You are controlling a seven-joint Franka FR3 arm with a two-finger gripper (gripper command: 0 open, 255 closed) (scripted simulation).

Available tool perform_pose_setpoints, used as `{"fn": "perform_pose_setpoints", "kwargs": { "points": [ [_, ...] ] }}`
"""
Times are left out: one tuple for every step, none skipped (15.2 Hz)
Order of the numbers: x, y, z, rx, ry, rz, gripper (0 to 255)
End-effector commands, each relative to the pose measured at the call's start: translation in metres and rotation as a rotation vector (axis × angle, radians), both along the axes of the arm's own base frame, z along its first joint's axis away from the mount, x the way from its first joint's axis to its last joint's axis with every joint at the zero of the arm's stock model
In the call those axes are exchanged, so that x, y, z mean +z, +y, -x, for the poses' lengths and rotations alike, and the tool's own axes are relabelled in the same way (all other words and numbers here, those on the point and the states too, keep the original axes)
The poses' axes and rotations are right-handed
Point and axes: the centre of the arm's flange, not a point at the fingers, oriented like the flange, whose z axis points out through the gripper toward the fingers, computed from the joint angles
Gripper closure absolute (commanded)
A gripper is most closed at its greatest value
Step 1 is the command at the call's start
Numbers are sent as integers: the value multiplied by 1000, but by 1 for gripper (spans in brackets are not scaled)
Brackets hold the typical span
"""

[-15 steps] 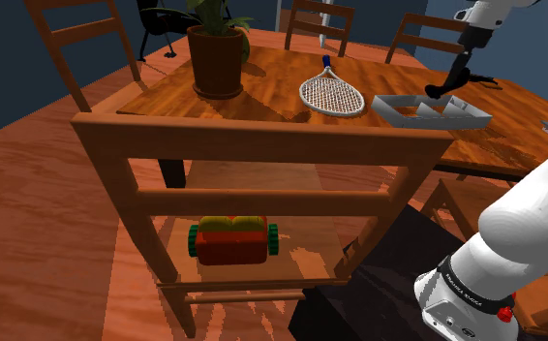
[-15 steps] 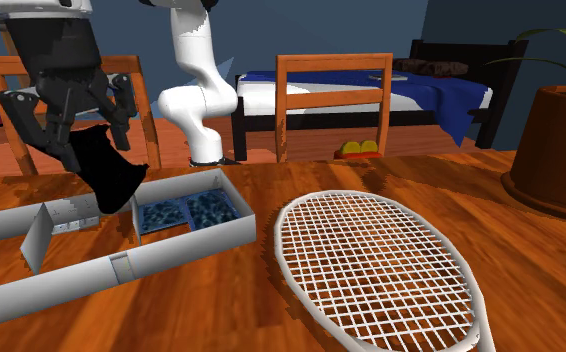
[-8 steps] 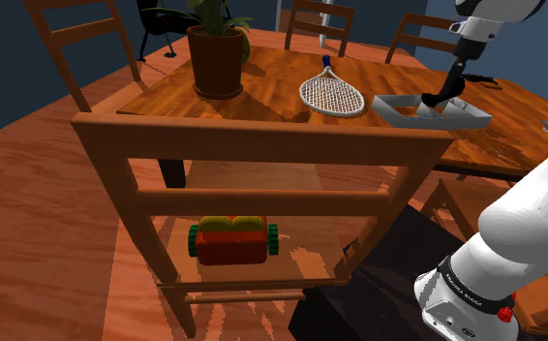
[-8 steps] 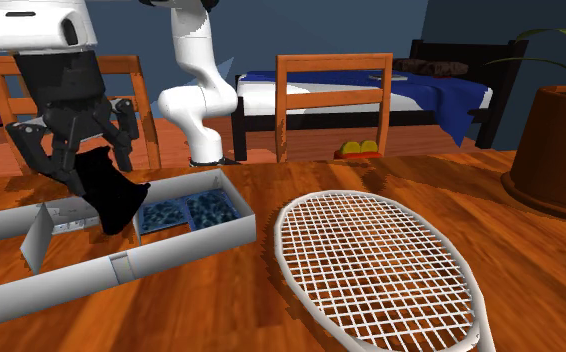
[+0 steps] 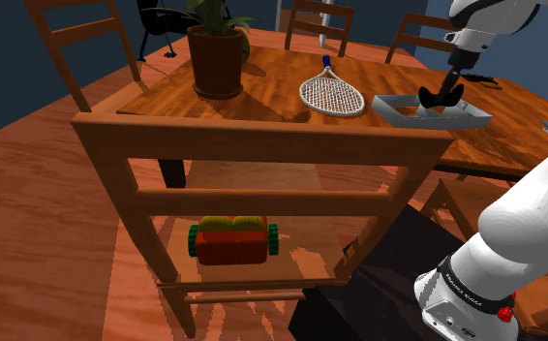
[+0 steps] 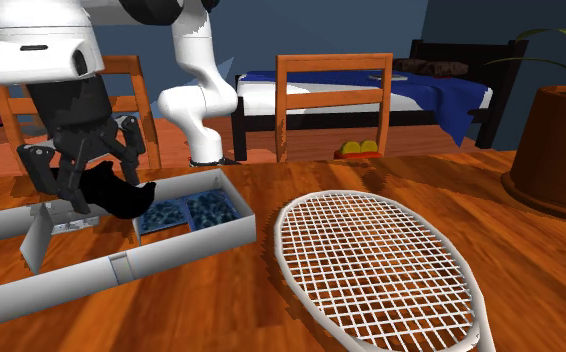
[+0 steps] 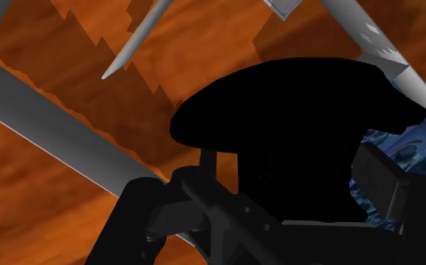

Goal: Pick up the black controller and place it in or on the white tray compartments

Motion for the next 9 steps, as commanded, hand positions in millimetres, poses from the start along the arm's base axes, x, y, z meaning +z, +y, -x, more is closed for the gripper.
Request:
{"fn": "perform_pose_setpoints", "kwargs": {
  "points": [
    [-6, 0, 0, -1, 9, -2, 255],
    [-6, 0, 0, -1, 9, -2, 255],
    [-6, 0, 0, -1, 9, -2, 255],
    [-6, 0, 0, -1, 9, -2, 255],
    [-6, 0, 0, -1, 9, -2, 255],
    [-8, 0, 0, -2, 9, -2, 0],
    [-8, 1, 0, -1, 9, -2, 0],
    [-8, 1, 0, -1, 9, -2, 0],
    [-8, 1, 0, -1, 9, -2, 0]
  ]
}}
